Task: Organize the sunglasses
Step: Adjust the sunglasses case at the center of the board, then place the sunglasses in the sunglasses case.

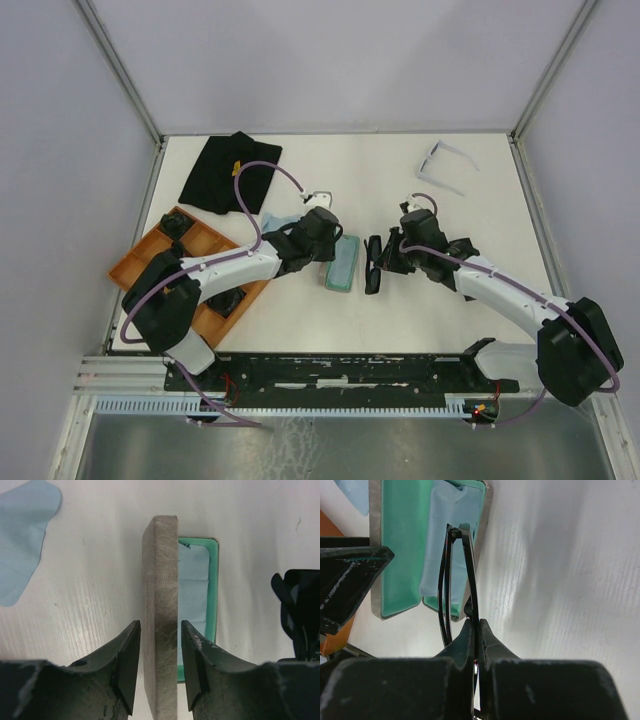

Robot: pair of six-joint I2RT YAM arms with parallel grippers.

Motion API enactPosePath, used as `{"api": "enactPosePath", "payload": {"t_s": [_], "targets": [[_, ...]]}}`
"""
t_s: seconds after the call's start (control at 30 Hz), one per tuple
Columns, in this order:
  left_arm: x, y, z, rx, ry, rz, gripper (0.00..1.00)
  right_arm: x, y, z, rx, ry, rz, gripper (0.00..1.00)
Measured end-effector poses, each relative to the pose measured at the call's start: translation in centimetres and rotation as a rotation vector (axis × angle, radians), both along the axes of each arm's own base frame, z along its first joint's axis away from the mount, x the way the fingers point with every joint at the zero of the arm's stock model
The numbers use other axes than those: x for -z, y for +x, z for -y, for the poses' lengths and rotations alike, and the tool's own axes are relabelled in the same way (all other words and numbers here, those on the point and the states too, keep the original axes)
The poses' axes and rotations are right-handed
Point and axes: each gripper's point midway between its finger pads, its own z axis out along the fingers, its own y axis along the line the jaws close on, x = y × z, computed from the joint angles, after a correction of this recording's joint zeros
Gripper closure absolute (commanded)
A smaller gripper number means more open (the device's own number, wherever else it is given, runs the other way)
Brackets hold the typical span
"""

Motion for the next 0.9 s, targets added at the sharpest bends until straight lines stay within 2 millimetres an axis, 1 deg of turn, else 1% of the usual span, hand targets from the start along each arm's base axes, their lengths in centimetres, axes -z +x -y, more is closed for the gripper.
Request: {"api": "enactPosePath", "payload": {"t_s": [0.07, 0.13, 0.3, 0.57, 0.77, 0.9], "targets": [[-0.1, 0.1, 0.2, 0.002, -0.007, 0.004, 0.47, 0.3, 0.0, -0.2, -0.001, 0.004, -0.011, 1.0], [-0.2, 0.1, 0.3, 0.006, -0.014, 0.005, 0.44, 0.1, 0.2, -0.4, 0.004, 0.018, -0.003, 1.0], [-0.2, 0.0, 0.6, 0.021, -0.023, -0.001, 0.43, -0.3, 0.8, -0.8, 0.013, 0.041, 0.016, 1.0], [-1.2, 0.3, 0.7, 0.063, -0.067, 0.024, 0.44, -0.2, 2.0, -1.9, 0.043, 0.091, 0.021, 1.0], [-1.2, 0.0, 0.6, 0.084, -0.09, 0.029, 0.49, 1.3, 3.2, -3.1, 0.06, 0.131, -0.004, 1.0], [-0.8, -0.1, 0.5, 0.085, -0.089, 0.027, 0.54, 2.1, 3.7, -3.9, 0.066, 0.157, -0.021, 1.0]]}}
